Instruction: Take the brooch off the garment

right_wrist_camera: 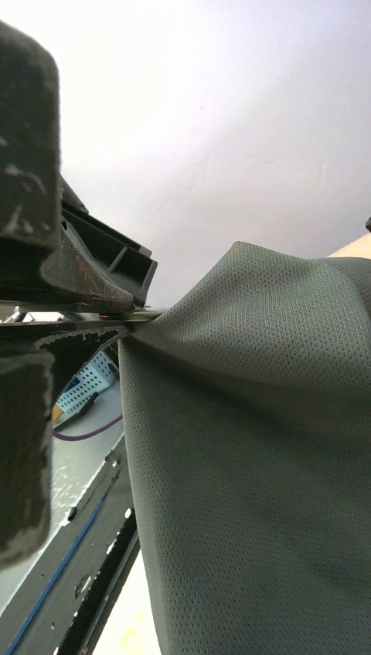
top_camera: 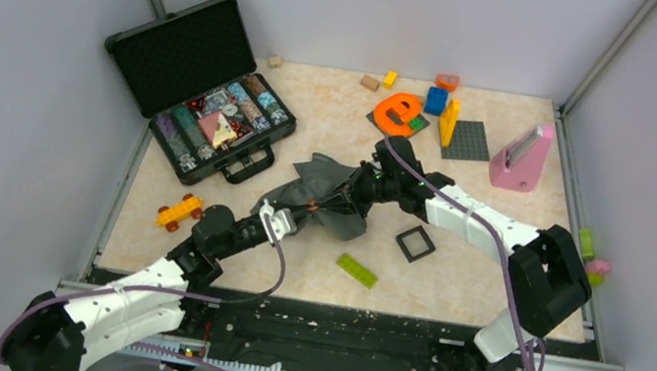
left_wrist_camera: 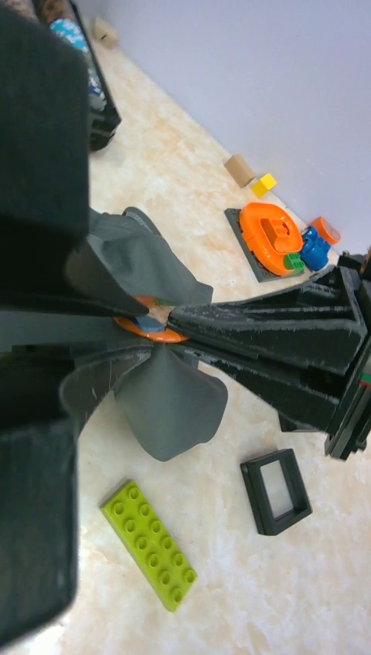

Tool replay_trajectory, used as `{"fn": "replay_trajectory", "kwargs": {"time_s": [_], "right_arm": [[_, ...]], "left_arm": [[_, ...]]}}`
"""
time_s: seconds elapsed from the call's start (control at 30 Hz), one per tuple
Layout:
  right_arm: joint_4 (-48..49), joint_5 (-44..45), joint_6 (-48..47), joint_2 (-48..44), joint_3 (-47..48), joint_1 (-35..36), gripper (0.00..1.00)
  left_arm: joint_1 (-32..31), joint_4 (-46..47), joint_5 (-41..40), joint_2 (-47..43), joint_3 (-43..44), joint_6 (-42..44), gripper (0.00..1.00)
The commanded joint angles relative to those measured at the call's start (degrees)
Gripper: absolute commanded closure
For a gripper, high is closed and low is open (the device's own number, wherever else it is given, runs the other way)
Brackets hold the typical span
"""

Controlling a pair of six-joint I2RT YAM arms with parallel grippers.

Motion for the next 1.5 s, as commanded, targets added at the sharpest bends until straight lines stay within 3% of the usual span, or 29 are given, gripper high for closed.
{"fn": "replay_trajectory", "kwargs": {"time_s": [0.0,0.1,0.23,0.3,0.4,0.43,0.57,0.67,0.8,0.97,1.07,1.13,1.17,1.33,1.47], "right_arm": [[-1.08,-1.23,6.21,-3.35,-0.48,0.47,1.00],[-0.17,-1.74,6.44,-3.70,-1.31,0.45,1.00],[2.33,-2.52,7.24,-4.42,-2.83,0.44,0.87],[3.07,-2.14,7.35,-5.44,-3.47,0.28,0.69],[1.48,1.07,4.32,-7.68,-3.47,-0.66,0.24],[-0.74,2.85,1.81,-8.20,-2.83,-1.08,0.20],[-4.93,8.88,-8.76,-10.74,-1.31,-2.66,0.20],[5.92,8.86,-21.81,-12.81,-4.10,-2.74,0.32],[19.24,6.39,-38.00,-15.51,-10.75,-2.74,0.35],[25.23,2.85,-52.70,-17.67,-14.24,-2.74,0.36],[28.52,3.14,-58.52,-21.03,-17.72,-2.82,0.32],[33.63,0.98,-61.23,-23.19,-21.62,-2.83,0.05],[35.77,0.34,-61.76,-23.87,-23.16,-2.92,0.02],[44.55,-2.29,-63.00,-26.00,-28.63,-2.91,0.04],[40.60,-2.78,-66.10,-25.74,-27.13,-2.91,0.12]], "left_arm": [[-0.86,0.31,-4.79,0.54,1.09,2.43,0.85],[-1.12,0.11,-4.11,0.23,1.01,2.57,0.88],[-1.40,-0.67,-4.10,0.36,1.11,2.86,0.95],[-1.59,-0.94,-4.87,0.46,1.21,2.76,1.00],[-1.59,-0.50,-5.94,-0.27,0.94,1.20,1.00],[-1.65,-0.16,-6.52,-0.63,0.86,-0.15,1.00],[-1.60,-0.01,-12.55,-1.70,1.04,-9.64,1.00],[-1.51,0.35,-12.05,-2.48,1.07,-13.57,1.00],[-1.45,-0.71,-9.86,-2.51,3.14,-20.54,1.00],[-1.43,-3.85,-3.21,-0.40,8.19,-33.52,1.00],[-1.43,-3.27,1.24,2.38,9.73,-36.89,1.00],[-1.18,-3.25,3.41,4.03,10.99,-37.90,1.00],[-0.99,-3.41,4.55,4.99,11.58,-38.11,1.00],[-0.57,-7.30,4.74,6.52,14.73,-35.97,1.00],[-0.49,-9.97,2.69,6.36,15.51,-32.85,1.00]]}}
